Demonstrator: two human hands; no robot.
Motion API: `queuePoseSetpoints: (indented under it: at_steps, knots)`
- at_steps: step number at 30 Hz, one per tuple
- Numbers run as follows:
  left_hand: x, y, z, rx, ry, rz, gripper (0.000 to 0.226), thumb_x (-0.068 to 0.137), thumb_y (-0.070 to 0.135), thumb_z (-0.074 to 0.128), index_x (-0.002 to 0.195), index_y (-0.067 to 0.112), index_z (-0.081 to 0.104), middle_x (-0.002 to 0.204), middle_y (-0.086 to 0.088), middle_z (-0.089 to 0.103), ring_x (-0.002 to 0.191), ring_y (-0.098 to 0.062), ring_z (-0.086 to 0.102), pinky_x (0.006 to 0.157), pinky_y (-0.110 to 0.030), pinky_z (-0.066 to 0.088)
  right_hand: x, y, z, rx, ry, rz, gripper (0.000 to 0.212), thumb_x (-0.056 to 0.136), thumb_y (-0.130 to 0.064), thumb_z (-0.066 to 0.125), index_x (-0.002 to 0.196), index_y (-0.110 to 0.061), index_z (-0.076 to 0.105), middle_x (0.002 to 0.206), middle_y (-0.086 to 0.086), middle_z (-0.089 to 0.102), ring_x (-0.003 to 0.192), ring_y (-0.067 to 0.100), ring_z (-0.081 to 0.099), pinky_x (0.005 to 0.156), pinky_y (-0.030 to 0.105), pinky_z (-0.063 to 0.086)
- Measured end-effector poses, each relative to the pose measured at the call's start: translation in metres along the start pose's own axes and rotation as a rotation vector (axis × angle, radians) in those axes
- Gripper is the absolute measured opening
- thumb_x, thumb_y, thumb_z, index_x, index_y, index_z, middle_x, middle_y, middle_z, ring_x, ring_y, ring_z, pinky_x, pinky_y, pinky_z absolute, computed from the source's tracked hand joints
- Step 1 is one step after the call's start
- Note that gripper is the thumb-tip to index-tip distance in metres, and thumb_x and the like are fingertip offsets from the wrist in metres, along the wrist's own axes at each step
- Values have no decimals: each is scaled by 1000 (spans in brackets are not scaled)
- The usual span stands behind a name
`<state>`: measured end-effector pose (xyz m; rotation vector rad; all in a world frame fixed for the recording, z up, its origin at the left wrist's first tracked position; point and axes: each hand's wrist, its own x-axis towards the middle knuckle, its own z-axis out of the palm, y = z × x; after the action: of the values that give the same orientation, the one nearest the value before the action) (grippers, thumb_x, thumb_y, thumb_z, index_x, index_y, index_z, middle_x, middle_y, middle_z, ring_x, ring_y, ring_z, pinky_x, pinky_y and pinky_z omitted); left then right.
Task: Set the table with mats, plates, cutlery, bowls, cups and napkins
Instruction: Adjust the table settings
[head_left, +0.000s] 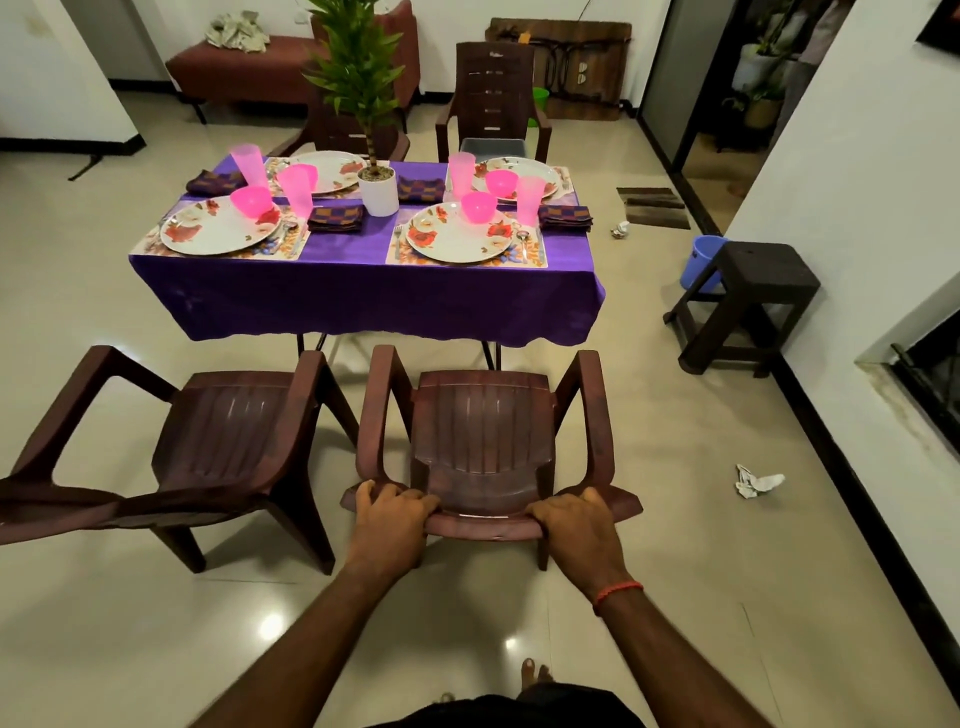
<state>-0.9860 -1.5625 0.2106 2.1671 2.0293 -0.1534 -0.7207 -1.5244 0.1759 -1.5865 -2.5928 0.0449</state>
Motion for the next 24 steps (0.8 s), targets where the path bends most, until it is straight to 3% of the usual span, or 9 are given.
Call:
queuePoseSetpoints:
  at_steps: [3, 6, 8, 10, 14, 24]
  knots:
    - [2, 0, -2, 7, -42, 18, 47, 86, 57, 64, 129, 40, 59, 130, 14, 64, 126, -20, 51, 111, -54, 20, 2, 0, -10, -15, -60, -31, 27, 85, -47, 64, 109, -36, 67, 97, -13, 72, 92, 15, 65, 77, 35, 37]
    - [2, 1, -10, -34, -183, 60, 84, 68, 87, 58, 140, 45, 48, 142, 14, 55, 137, -18, 41, 113, -58, 16, -3, -1, -20, 42, -105, -72, 79, 73, -81, 55, 141, -41, 46, 121, -13, 65, 109, 15, 60, 90, 36, 41]
    - [7, 4, -18, -120, -245, 93, 109, 54, 101, 45, 148, 45, 39, 151, 14, 48, 142, -17, 34, 113, -57, 17, -5, -1, -29, 106, -76, -27, 99, 70, -90, 42, 153, -39, 28, 132, -7, 56, 120, 17, 52, 100, 37, 38]
    - [14, 11, -28, -193, -203, 115, 111, 59, 104, 36, 151, 43, 36, 155, 13, 44, 144, -16, 31, 112, -54, 20, -6, -1, -41, 136, 8, 39, 97, 75, -91, 37, 155, -37, 26, 135, -3, 51, 125, 18, 48, 104, 38, 36]
    - [29, 36, -49, -208, -102, 174, 86, 83, 87, 37, 155, 40, 30, 159, 9, 36, 149, -17, 24, 119, -52, 19, -8, 6, -60, 117, 131, 120, 79, 86, -79, 42, 151, -34, 33, 139, 2, 49, 128, 21, 45, 105, 38, 37]
    - [71, 126, -74, -192, 18, 307, 74, 92, 73, 46, 155, 39, 28, 163, 9, 28, 154, -18, 14, 121, -56, 18, -35, 76, -93, 84, 140, 234, 70, 87, -73, 42, 144, -31, 46, 139, 5, 52, 129, 26, 47, 102, 41, 41]
